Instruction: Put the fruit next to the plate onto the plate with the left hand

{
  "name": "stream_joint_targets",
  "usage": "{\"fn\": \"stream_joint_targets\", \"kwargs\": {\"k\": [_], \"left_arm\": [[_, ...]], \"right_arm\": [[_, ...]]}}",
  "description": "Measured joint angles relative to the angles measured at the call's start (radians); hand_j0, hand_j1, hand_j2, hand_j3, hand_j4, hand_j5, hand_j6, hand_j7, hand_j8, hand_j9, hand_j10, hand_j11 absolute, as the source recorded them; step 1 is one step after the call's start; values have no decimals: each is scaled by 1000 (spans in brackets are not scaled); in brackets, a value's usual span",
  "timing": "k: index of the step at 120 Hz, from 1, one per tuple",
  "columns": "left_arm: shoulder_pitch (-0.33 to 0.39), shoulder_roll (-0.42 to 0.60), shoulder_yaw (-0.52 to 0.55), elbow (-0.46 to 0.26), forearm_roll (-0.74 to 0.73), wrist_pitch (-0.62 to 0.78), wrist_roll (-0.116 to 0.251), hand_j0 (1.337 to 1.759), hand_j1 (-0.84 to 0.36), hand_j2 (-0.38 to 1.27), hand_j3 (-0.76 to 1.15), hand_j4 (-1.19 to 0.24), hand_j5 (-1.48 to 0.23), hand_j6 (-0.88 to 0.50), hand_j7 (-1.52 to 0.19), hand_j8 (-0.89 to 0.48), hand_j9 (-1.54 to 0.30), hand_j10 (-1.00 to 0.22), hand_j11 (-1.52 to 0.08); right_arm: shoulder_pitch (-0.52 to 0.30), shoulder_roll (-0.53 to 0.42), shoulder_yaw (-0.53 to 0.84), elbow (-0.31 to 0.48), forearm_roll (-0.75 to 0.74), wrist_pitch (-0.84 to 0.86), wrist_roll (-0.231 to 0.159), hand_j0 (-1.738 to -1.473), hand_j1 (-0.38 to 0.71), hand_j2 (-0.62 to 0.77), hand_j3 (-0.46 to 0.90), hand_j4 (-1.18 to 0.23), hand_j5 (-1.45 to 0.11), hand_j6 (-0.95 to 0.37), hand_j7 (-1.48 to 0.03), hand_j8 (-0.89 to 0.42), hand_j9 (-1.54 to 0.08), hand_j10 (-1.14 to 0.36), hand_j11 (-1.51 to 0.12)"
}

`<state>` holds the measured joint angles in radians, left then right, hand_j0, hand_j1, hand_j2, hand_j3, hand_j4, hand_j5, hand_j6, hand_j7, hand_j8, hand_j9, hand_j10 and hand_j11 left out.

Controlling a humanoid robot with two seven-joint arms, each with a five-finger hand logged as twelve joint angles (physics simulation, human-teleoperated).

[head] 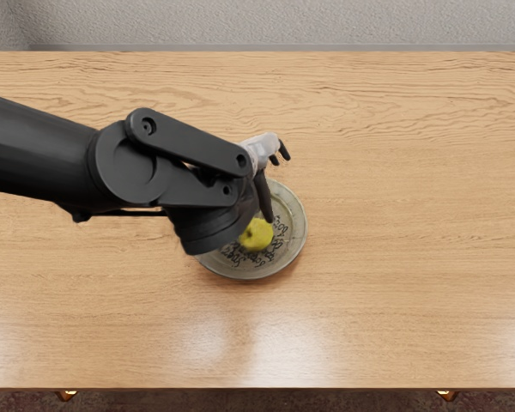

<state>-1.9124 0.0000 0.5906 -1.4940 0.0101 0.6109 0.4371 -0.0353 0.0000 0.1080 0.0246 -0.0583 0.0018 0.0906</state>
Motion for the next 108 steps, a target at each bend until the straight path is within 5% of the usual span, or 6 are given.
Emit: {"fn": "stream_joint_targets", "kwargs": {"k": [10,26,51,64,87,108], "left_arm": [[-29,10,-4,-17,1,0,1,1658,19,67,0,-286,-371,-286,-371,-282,-371,-279,-372],[-24,247,-43,-56,9,-37,-5,1658,36,59,0,-267,-346,-267,-346,-265,-346,-263,-347],[49,673,-115,-91,13,-389,-148,1658,46,53,0,-254,-331,-255,-331,-254,-331,-253,-331],[296,879,-260,-77,67,-679,-202,1658,48,52,0,-253,-328,-253,-328,-252,-328,-252,-328],[646,1113,-653,-51,158,-1092,-233,1658,48,52,0,-253,-328,-253,-328,-253,-328,-253,-328],[777,1124,-876,20,170,-1198,-296,1658,48,52,0,-254,-328,-254,-328,-254,-328,-253,-328]], "right_arm": [[0,0,0,0,0,0,0,-1658,-303,-7,0,-39,-50,-39,-50,-39,-50,-39,-50],[0,0,0,0,0,0,0,-1658,-303,-7,0,-39,-50,-39,-50,-39,-50,-39,-50],[0,0,0,0,0,0,0,-1658,-303,-7,0,-39,-50,-39,-50,-39,-50,-39,-50],[0,0,0,0,0,0,0,-1658,-303,-7,0,-39,-50,-39,-50,-39,-50,-39,-50],[0,0,0,0,0,0,0,-1658,-303,-7,0,-39,-50,-39,-50,-39,-50,-39,-50],[0,0,0,0,0,0,0,-1658,-303,-7,0,-39,-50,-39,-50,-39,-50,-39,-50]]}}
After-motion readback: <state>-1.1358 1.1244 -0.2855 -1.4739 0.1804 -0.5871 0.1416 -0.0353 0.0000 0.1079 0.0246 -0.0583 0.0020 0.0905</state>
